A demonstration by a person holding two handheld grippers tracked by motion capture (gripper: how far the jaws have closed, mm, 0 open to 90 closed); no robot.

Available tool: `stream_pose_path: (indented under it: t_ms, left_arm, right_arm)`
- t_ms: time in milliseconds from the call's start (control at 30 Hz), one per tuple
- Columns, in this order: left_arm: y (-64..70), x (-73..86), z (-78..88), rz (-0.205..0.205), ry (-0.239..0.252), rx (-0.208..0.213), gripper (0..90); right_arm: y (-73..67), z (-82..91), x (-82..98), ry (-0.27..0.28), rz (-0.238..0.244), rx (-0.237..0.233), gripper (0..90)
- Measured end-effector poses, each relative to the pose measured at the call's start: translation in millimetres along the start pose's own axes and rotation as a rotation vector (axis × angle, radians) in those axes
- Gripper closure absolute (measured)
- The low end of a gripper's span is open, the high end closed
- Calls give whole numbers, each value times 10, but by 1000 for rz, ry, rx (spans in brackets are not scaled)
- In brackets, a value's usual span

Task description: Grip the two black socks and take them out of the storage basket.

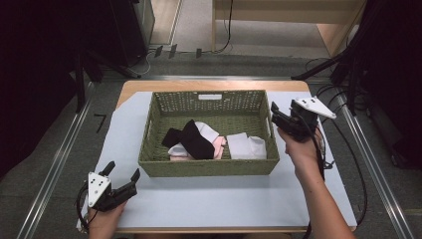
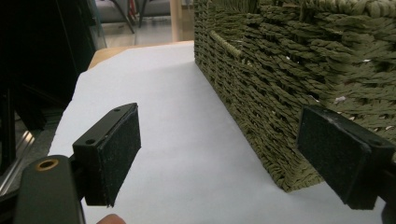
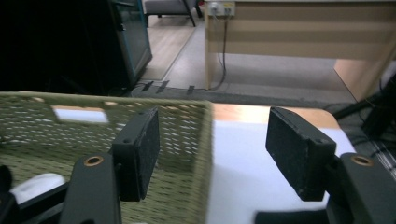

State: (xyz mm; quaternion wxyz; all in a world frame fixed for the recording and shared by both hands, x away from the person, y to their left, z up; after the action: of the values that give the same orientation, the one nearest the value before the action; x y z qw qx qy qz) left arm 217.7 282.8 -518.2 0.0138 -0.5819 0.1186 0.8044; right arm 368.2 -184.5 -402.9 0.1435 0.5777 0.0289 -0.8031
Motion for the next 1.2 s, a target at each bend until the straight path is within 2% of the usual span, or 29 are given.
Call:
stream_pose_path:
  t_ms: [33,67,100,167,200,267,367,400,433,467,533,600,667,700,733,767,800,833,867,900,933,967,1000,1033,1067,1167,1200]
  left_arm:
    - [0,0,-1,0,-1,1,153]
    - [0,-1,-1,1,-2,1,153]
    - [0,-1,-1,1,-2,4,153]
    - [0,-1,-1,1,-2,5,153]
    - [-1,-1,-1,2,-2,6,154]
    - [-2,-2,0,1,-3,5,154]
    - [-2,-2,-1,3,-3,7,154]
    - [-4,-3,-3,3,-3,6,154]
    - [-4,-2,-2,4,-5,6,154]
    - [-5,-3,-3,4,-6,6,154]
    - [-6,-4,-3,5,-5,6,154]
    - [-6,-4,-4,5,-4,7,155]
    - [-6,-4,-4,6,-5,8,155]
    - [-6,-5,-5,6,-5,8,155]
    - [-6,-5,-5,7,-5,9,155]
    - [-6,-5,-5,7,-5,9,155]
    - [-6,-5,-4,7,-6,9,155]
    - [-6,-5,-4,7,-6,9,155]
    - [-6,-5,-5,7,-7,10,155]
    - [-7,-5,-5,7,-7,10,155]
    - [-7,-5,-5,7,-7,10,155]
    - [-7,-5,-6,8,-7,11,155]
    - [-7,-5,-6,8,-7,11,155]
    - [-9,-5,-6,7,-8,11,155]
    - [-9,-6,-6,8,-8,11,155]
    - [-10,-6,-7,12,-7,13,155]
    - [-11,-6,-6,11,-9,13,155]
  right_arm:
    - [-144,-27,-68,9,19,-13,359]
    - [-144,-27,-68,9,19,-13,359]
    - [-286,-61,-118,9,31,-34,356]
    - [-336,-75,-132,10,35,-39,356]
    - [-471,-128,-163,13,38,-56,356]
    - [-515,-151,-167,10,37,-64,354]
    - [-690,-252,-164,-7,43,-105,348]
    - [-794,-309,-150,-24,42,-131,339]
    - [-794,-309,-150,-24,42,-131,339]
    - [-900,-365,-132,-43,56,-158,332]
    - [-941,-386,-125,-49,63,-168,328]
    - [-1117,-459,-100,-76,94,-204,315]
    - [-1156,-473,-99,-80,103,-209,311]
    - [-1222,-492,-98,-87,116,-219,307]
    - [-1334,-519,-98,-96,141,-253,277]
    - [-1334,-519,-98,-96,141,-253,277]
    - [-1452,-535,-94,-88,174,-291,260]
    - [-1521,-546,-91,-90,195,-307,254]
    - [-1521,-546,-91,-90,195,-307,254]
    - [-1697,-577,-70,-116,242,-352,205]
    - [-1697,-577,-70,-116,242,-352,205]
    - [-1852,-597,-38,-139,291,-380,177]
    - [-1852,-597,-38,-139,291,-380,177]
    - [-2004,-603,-7,-149,315,-410,180]
    - [-2004,-603,-7,-149,315,-410,180]
    - [-2205,-606,13,-161,316,-479,198]
    - [-2303,-627,35,-171,357,-474,210]
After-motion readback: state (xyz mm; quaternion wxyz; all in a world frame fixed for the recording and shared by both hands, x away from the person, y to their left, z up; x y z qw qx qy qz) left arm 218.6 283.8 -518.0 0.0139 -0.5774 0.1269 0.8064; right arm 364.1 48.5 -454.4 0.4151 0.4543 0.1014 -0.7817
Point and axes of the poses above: each handheld gripper's, and its own axes: z roughly backward along the jaws, x roughly out of its underside, y roughly to its right, the point moved 5 cm from there along -z, roughly forward along the jaws, and after that the axes turned 13 degrees about z, right-handed, at the moved point
